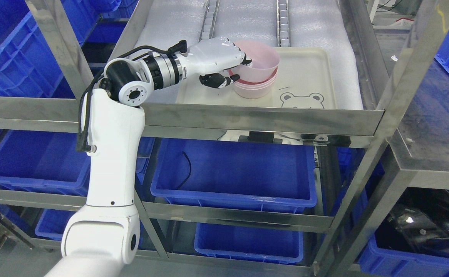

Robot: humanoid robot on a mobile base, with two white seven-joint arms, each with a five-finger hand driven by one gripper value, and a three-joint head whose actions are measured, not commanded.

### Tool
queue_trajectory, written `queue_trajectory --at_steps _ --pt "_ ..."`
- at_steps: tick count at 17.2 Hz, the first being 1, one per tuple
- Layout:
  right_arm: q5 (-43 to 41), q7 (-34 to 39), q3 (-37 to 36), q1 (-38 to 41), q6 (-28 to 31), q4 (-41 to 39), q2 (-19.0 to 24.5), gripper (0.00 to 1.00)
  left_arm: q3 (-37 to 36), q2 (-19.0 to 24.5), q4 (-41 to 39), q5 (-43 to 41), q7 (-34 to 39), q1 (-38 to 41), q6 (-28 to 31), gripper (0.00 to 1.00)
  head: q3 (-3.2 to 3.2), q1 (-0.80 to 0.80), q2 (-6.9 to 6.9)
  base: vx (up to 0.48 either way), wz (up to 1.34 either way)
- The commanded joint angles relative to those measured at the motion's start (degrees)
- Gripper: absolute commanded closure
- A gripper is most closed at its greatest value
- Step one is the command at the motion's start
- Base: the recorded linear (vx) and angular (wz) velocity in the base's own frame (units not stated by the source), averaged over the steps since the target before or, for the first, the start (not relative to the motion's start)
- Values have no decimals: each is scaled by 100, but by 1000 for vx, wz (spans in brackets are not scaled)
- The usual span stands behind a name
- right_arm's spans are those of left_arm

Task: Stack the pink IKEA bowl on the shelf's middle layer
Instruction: 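Lower the pink bowl into the other pink bowl on the tray, then open the left hand and release the pink bowl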

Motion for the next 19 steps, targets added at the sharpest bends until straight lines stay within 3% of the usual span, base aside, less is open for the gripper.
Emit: queue_trajectory --at_steps 1,4,7,11,14,17,19 --pt "0 2 0 122 3 -100 -100 0 -2 100 119 -14 95 14 3 64 0 0 0 0 0" --pt "0 2 0 122 3 -100 -100 0 7 100 119 -22 86 22 3 57 0 0 0 0 0" --pt "0 2 0 122 3 -100 -100 0 104 100 119 82 95 -13 3 42 0 0 0 0 0" --pt "0 2 0 122 3 -100 -100 0 245 100 -30 1845 288 -22 3 22 0 0 0 0 0" --pt "0 2 0 122 3 -100 -100 0 166 100 -214 2673 297 -22 3 12 0 0 0 0 0" --pt "0 2 0 122 3 -100 -100 0 -946 100 -530 3649 306 232 3 12 0 0 -1 0 0" --pt "0 2 0 122 3 -100 -100 0 -1904 100 -776 3783 315 610 3 12 0 0 -1 0 0"
